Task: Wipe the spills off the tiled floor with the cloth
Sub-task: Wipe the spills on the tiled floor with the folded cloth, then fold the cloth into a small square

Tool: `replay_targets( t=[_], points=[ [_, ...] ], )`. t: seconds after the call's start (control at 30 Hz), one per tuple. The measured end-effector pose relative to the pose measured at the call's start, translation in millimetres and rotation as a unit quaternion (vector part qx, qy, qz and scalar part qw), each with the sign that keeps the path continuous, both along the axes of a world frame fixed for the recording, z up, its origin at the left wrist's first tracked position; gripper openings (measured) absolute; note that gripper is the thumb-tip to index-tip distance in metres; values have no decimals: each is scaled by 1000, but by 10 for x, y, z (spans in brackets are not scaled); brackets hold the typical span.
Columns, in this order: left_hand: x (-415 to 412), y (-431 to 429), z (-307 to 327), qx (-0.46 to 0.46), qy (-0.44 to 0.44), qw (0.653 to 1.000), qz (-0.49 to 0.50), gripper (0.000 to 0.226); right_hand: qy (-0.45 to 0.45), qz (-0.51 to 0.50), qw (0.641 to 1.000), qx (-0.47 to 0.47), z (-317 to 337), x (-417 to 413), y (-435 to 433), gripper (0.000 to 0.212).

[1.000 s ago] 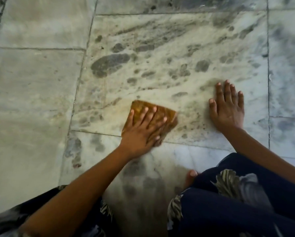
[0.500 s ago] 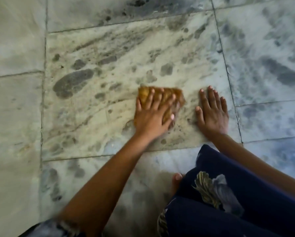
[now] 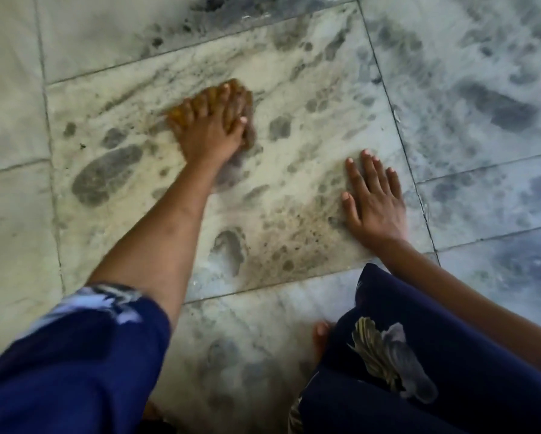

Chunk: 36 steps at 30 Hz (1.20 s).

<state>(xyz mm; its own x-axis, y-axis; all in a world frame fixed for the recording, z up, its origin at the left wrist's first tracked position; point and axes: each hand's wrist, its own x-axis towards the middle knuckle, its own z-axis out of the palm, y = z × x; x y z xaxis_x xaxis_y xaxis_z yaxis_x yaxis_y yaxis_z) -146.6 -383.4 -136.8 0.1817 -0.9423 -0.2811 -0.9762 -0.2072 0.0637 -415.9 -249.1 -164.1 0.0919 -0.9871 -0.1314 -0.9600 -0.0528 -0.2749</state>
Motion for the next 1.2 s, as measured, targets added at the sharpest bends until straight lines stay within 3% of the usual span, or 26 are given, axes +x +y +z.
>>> replay_targets(
  t=[0.17,0.3,0.37,0.43,0.53,0.6,0.73,0.83,1.07,1.13,1.2],
  points=[
    [-699,655,-37,-37,8,983,-179,69,4,7,1000,5,13,-5,-6,65],
    [-371,1661,-81,-54,19,961,-270,67,9,8,1000,3,-1,-6,-5,65],
    [48,1861,-113,-46,5,969,-243,66,8,7,1000,5,-3,-8,-3,65],
    [496,1745,-107,-36,-17,988,-147,68,9,6,1000,4,-7,-7,-8,66],
    [888,1189,-68,-10,-20,1000,18,71,7,4,1000,3,-12,-12,-4,66],
    [835,810,-41,-13,-5,997,72,76,6,3,1000,1,-8,-7,-6,66],
    [519,732,-26,-13,-10,999,34,81,8,9,1000,4,9,-9,-4,66],
    [325,1197,-22,-43,-21,998,-47,73,4,20,1000,10,30,-25,3,66],
    [-246,2256,-43,-129,44,986,-94,51,-18,29,999,15,181,62,20,72],
    [-322,2324,25,-151,89,983,-62,49,-26,33,999,9,254,151,27,72],
    [-343,2256,268,-147,226,962,53,45,-30,49,998,-2,339,265,4,72]
  ],
)
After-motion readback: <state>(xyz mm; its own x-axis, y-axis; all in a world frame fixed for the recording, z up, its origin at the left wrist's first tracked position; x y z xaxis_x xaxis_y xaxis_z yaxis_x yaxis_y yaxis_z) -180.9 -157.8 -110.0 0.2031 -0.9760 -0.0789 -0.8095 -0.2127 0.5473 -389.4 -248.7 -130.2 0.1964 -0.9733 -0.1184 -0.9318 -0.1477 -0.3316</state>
